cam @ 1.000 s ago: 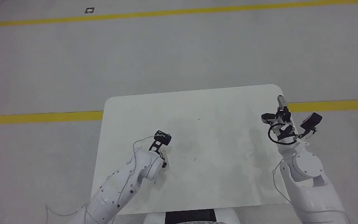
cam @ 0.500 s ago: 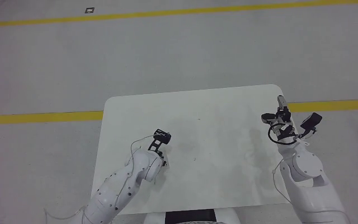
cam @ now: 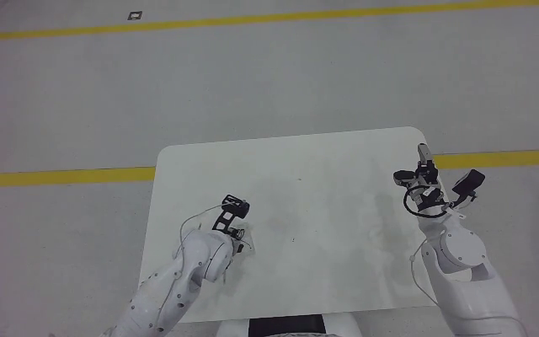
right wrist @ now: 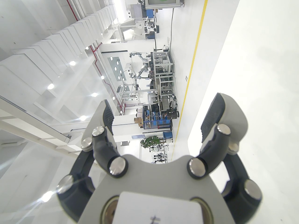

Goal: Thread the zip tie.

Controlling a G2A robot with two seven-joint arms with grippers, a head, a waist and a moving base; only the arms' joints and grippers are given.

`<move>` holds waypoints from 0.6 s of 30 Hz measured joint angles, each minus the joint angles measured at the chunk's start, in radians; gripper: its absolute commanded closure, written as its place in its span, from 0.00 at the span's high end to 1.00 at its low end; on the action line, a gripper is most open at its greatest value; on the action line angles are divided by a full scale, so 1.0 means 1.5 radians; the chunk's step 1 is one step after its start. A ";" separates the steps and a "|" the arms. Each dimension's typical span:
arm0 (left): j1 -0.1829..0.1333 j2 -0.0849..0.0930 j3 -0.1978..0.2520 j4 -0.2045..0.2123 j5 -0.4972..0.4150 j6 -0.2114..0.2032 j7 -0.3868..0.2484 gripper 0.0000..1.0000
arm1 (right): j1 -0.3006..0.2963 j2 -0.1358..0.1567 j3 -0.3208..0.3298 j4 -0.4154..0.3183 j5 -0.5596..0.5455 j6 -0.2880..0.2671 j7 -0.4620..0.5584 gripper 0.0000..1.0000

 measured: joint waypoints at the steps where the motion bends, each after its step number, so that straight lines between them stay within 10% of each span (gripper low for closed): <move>1: 0.000 0.000 0.002 0.005 0.000 -0.001 0.003 0.05 | 0.000 0.000 0.000 0.000 0.000 0.000 0.000 1.00; 5: -0.009 -0.004 0.018 0.024 0.002 -0.005 0.013 0.24 | 0.000 0.000 0.000 0.000 0.000 0.000 0.000 1.00; 18: -0.052 -0.018 0.057 0.101 -0.007 0.000 0.027 0.16 | 0.000 0.000 0.000 0.000 0.000 0.000 0.000 1.00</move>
